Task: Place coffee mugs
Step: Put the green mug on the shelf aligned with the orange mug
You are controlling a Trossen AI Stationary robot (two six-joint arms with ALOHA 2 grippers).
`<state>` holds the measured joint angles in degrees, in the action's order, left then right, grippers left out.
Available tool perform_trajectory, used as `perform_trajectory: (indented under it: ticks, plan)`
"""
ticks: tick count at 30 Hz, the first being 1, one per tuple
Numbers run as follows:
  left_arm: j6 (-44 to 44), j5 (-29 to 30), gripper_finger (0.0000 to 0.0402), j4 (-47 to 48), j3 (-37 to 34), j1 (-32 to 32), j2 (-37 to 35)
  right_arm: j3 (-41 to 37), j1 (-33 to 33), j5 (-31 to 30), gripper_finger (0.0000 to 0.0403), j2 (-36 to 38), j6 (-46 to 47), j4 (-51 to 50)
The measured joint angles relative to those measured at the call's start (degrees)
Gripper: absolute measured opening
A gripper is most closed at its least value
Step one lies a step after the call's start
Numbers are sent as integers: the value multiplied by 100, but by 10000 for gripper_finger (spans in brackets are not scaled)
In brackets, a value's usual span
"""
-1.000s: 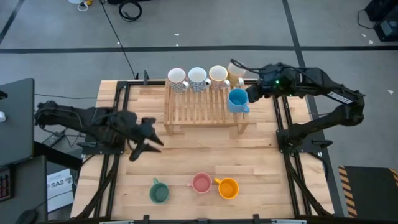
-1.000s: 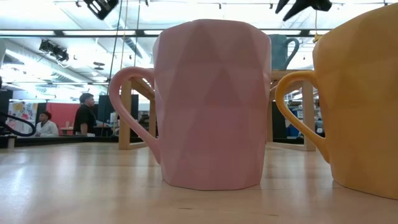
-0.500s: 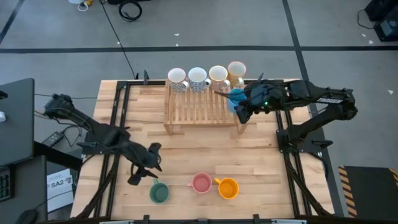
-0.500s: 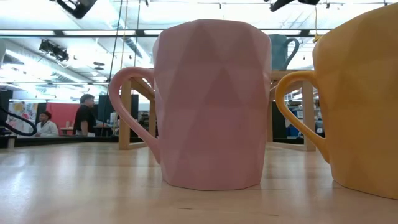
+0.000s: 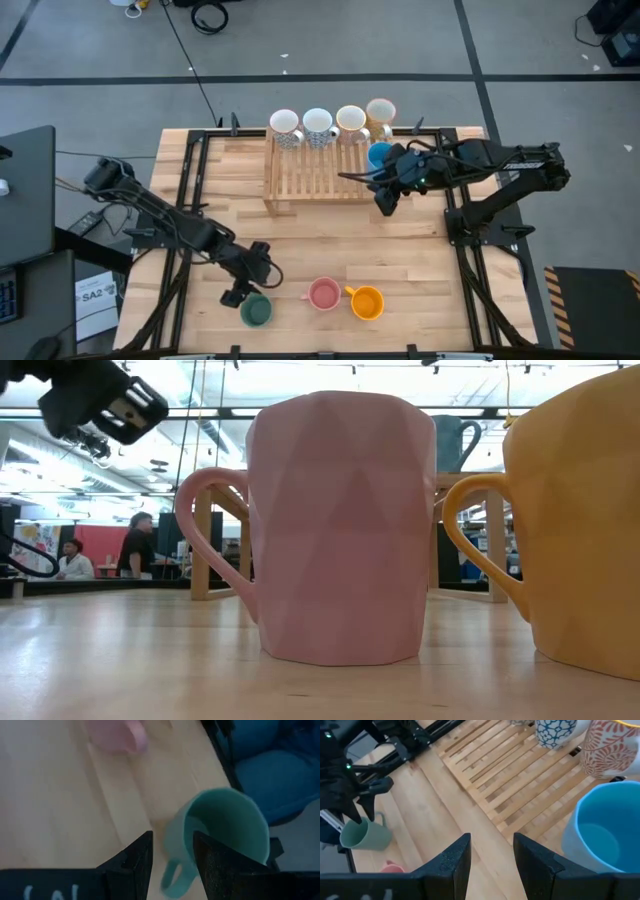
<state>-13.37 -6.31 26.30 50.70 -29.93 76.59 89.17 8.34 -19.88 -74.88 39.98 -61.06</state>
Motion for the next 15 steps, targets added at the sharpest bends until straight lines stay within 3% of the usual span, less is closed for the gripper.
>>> perform_trajectory:
  ticks: [15]
  plan:
    - [-256, -258, 146, -26, 2, -333, 721, 0, 250, -3, 153, -3, -12, 13]
